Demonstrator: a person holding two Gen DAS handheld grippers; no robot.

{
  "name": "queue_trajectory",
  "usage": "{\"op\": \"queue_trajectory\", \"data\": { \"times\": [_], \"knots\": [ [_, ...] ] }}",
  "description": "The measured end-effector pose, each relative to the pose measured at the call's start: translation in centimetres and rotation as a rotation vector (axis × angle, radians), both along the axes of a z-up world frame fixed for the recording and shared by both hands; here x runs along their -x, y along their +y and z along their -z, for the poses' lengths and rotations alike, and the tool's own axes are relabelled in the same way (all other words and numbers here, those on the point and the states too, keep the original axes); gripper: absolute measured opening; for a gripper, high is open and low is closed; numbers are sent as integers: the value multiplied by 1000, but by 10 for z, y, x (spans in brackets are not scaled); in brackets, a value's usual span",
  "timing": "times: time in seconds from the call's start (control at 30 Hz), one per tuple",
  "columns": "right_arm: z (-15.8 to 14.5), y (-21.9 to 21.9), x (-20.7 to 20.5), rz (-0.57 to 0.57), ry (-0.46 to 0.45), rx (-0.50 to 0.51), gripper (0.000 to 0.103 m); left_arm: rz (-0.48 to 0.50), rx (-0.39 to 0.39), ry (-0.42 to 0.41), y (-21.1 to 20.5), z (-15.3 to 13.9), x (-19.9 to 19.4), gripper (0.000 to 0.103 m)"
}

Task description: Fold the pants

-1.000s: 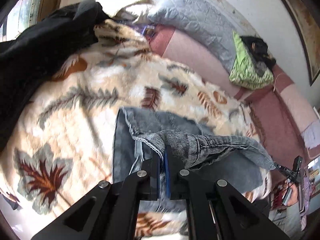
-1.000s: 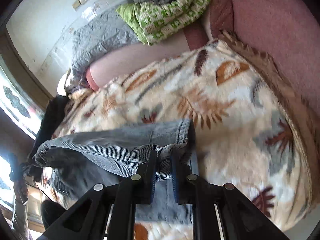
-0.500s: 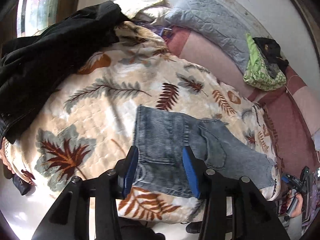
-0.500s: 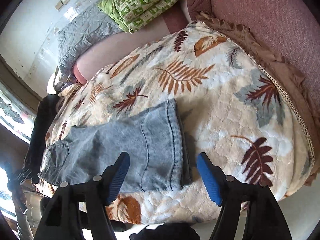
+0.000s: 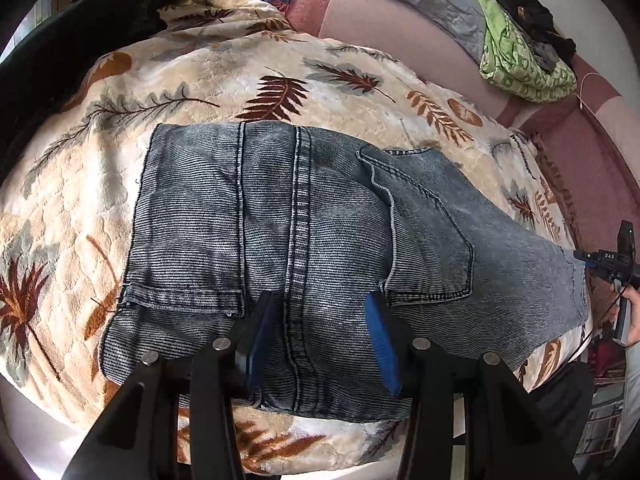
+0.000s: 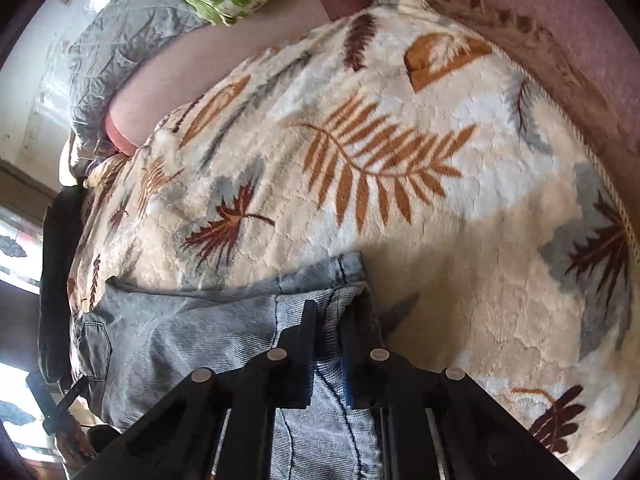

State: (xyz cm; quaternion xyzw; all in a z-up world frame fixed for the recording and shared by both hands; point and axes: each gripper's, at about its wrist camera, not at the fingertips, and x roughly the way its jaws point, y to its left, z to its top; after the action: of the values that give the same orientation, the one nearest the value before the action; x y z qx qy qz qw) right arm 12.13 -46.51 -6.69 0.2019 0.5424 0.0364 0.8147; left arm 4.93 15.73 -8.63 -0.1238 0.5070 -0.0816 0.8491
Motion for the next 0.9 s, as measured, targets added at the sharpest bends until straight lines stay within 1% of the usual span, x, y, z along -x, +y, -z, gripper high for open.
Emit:
{"op": "queue_trajectory", "data": {
  "times": [0.07, 0.1, 0.13, 0.17, 0.2, 0.23, 0.27, 0.3, 0.33, 0.37, 0.4, 0.43, 0.47, 0.5, 0.6, 0.63, 0.67, 0.7, 0.73, 0.77, 0.8, 0.83, 0.87, 0.9],
  "knots": [
    [-19, 2, 1, 9, -83, 56, 9, 8, -3, -6, 1, -1, 1, 47],
    [-24, 5, 1, 5, -127, 110, 9, 8, -4, -11, 1, 0, 1, 47],
    [-22, 7, 0, -1, -150, 125, 9, 7, -11, -15, 1, 1, 1, 47],
    [-9, 9, -5, -5, -112, 145, 9, 11, -21, -20, -1, 1, 1, 47],
    [11, 9, -11, -19, -35, 173, 11, 14, -32, -23, -3, 1, 2, 48],
    [34, 9, -13, -27, 54, 168, 15, 15, -41, -25, -4, 1, 2, 48],
    [37, 6, -8, -8, 37, 154, 15, 17, -50, -26, -6, 0, 2, 48],
    [30, 4, -2, 10, 3, 150, 20, 20, -60, -25, -7, -1, 2, 49],
    [25, 0, 1, 28, 8, 134, 38, 20, -64, -23, -7, -2, 2, 49],
    [20, -3, 6, 48, 15, 125, 50, 16, -62, -20, -6, -2, 1, 49],
    [11, -5, 14, 66, -3, 139, 59, 9, -58, -18, -5, -3, 0, 49],
    [-1, -4, 24, 76, -41, 160, 59, -2, -53, -18, -4, -5, 0, 49],
    [-13, -3, 35, 72, -76, 157, 59, -18, -48, -21, -3, -7, 1, 49],
    [-24, -1, 47, 61, -106, 118, 59, -32, -43, -28, -2, -10, 3, 49],
    [-41, 12, 81, 1, -155, -73, 60, -37, -36, -75, -3, -23, 9, 49],
    [-39, 17, 90, -23, -151, -142, 64, -31, -38, -89, -5, -26, 11, 51],
    [-31, 24, 96, -36, -130, -202, 65, -22, -42, -101, -8, -28, 12, 56],
    [-18, 27, 100, -40, -88, -232, 66, -14, -54, -106, -10, -27, 13, 63],
    [-2, 29, 102, -40, -38, -217, 66, -8, -78, -96, -12, -23, 12, 66],
    [17, 27, 103, -22, 22, -176, 65, -6, -118, -64, -14, -15, 9, 67],
    [34, 23, 104, 6, 64, -187, 59, -5, -162, -20, -16, -4, 5, 67],
    [37, 18, 106, 37, 47, -221, 58, 5, -175, 3, -17, 4, 3, 67],
    [32, 16, 106, 53, 43, -232, 58, 4, -187, -12, -18, 3, 5, 67],
    [23, 19, 106, 51, 43, -211, 58, 0, -202, -17, -21, -1, 7, 67]
  ]
}}
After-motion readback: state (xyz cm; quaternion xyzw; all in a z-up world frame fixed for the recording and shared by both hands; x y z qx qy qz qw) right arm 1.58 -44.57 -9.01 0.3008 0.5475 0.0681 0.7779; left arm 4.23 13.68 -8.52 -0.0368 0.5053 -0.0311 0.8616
